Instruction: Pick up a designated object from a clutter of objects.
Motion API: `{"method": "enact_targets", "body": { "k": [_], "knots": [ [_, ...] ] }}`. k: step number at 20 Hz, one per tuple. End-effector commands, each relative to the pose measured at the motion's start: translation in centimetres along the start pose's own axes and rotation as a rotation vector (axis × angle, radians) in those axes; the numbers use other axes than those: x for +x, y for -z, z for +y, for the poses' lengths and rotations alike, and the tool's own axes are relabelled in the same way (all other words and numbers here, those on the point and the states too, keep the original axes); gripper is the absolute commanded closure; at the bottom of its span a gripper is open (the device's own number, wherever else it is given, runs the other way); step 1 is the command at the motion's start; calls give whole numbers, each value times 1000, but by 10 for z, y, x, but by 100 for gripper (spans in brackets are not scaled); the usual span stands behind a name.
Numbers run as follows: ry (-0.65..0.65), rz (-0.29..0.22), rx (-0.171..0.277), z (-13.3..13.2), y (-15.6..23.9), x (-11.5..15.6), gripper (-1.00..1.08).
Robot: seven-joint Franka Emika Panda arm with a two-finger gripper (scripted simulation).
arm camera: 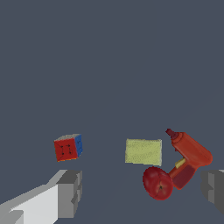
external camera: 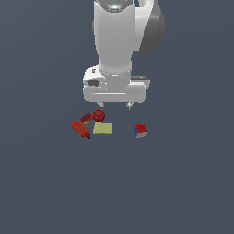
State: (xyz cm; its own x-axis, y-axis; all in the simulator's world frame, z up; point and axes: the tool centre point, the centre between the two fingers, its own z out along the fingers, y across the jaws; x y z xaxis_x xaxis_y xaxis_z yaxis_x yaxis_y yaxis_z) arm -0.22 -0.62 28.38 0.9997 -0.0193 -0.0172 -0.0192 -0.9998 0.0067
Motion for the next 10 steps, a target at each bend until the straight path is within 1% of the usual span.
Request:
{"method": "enact_targets", "body": {
  "k": [1,5,10],
  "knots": [
    [-13,4,-2,8,-10,0,-100],
    [-40,15,-7,27,-32,-1,-100],
    [-83,32,-17,56,-68,-6,-100]
  ]
}}
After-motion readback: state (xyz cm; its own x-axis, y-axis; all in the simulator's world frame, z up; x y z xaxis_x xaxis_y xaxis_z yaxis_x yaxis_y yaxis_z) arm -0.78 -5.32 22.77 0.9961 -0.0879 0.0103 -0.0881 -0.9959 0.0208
